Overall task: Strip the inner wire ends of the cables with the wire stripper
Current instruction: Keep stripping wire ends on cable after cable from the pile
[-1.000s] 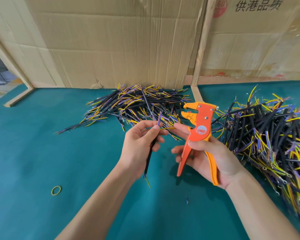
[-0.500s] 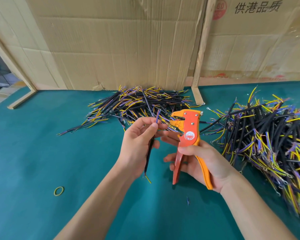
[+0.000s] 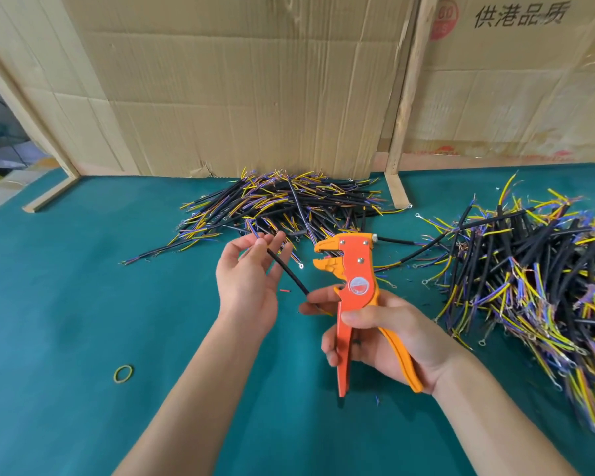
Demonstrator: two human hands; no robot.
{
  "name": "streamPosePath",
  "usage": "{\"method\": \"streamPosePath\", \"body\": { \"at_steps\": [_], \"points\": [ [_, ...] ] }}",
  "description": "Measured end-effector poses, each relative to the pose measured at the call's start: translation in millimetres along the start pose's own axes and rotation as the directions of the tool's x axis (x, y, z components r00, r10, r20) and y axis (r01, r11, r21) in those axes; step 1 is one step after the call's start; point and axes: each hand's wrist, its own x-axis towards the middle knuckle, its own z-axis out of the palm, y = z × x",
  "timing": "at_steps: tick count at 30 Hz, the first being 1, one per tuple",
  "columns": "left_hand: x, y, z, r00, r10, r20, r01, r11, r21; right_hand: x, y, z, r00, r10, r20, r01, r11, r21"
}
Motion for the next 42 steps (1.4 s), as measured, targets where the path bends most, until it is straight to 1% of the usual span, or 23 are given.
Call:
{"method": "streamPosePath", "body": {
  "at_steps": [2, 4, 7, 9, 10, 12, 15, 18, 20, 24, 30, 34, 37, 42],
  "points": [
    [0, -3, -5, 0.994, 0.104, 0.019, -0.105, 0.987, 0.122, 0, 0, 1, 1.0, 0.011, 0.026, -0.011, 1.0, -0.009],
    [0, -7, -7, 0.981, 0.178, 0.082, -0.193, 0.948, 0.253, 0, 2, 4, 0.998, 0.032, 0.059, -0.031, 0.999, -0.018],
    [-2, -10, -11, 0.968, 0.179, 0.174, -0.232, 0.904, 0.36, 1, 5, 8, 0.988, 0.075, 0.136, -0.069, 0.997, -0.043],
    [-2, -9, -15, 0.96, 0.18, 0.215, -0.261, 0.853, 0.452, 2, 7, 10, 0.982, 0.095, 0.164, -0.082, 0.993, -0.084],
    [-2, -7, -18, 0.953, 0.184, 0.239, -0.282, 0.824, 0.492, 2, 7, 10, 0.984, 0.093, 0.155, -0.081, 0.993, -0.081],
    [-5, -3, -22, 0.938, 0.186, 0.293, -0.323, 0.777, 0.54, 4, 7, 8, 0.994, 0.058, 0.096, -0.057, 0.998, -0.015],
    [-12, 0, -29, 0.913, 0.099, 0.396, -0.315, 0.789, 0.528, 5, 4, 4, 0.999, -0.014, -0.03, 0.016, 0.997, 0.081],
    [-17, -3, -38, 0.878, 0.032, 0.478, -0.324, 0.774, 0.544, 5, -1, -1, 0.995, -0.044, -0.091, 0.055, 0.991, 0.119],
    [-18, -8, -46, 0.882, 0.049, 0.469, -0.349, 0.736, 0.58, 4, -1, -2, 0.994, -0.027, -0.105, 0.04, 0.992, 0.121],
    [-13, -16, -57, 0.879, 0.139, 0.456, -0.434, 0.63, 0.644, 7, 4, 0, 0.99, 0.034, -0.138, -0.025, 0.997, 0.068],
    [-12, -20, -58, 0.866, 0.163, 0.472, -0.476, 0.559, 0.68, 7, 3, 1, 0.986, 0.104, -0.128, -0.099, 0.994, 0.046],
    [-13, -21, -57, 0.855, 0.176, 0.488, -0.506, 0.492, 0.709, 8, 3, -1, 0.988, 0.112, -0.11, -0.11, 0.994, 0.02],
    [-13, -22, -58, 0.85, 0.169, 0.5, -0.514, 0.48, 0.711, 8, 2, -1, 0.991, 0.1, -0.092, -0.098, 0.995, 0.022],
    [-10, -24, -57, 0.841, 0.181, 0.51, -0.529, 0.476, 0.703, 8, 1, -5, 0.997, 0.072, -0.037, -0.069, 0.994, 0.089]
  ]
}}
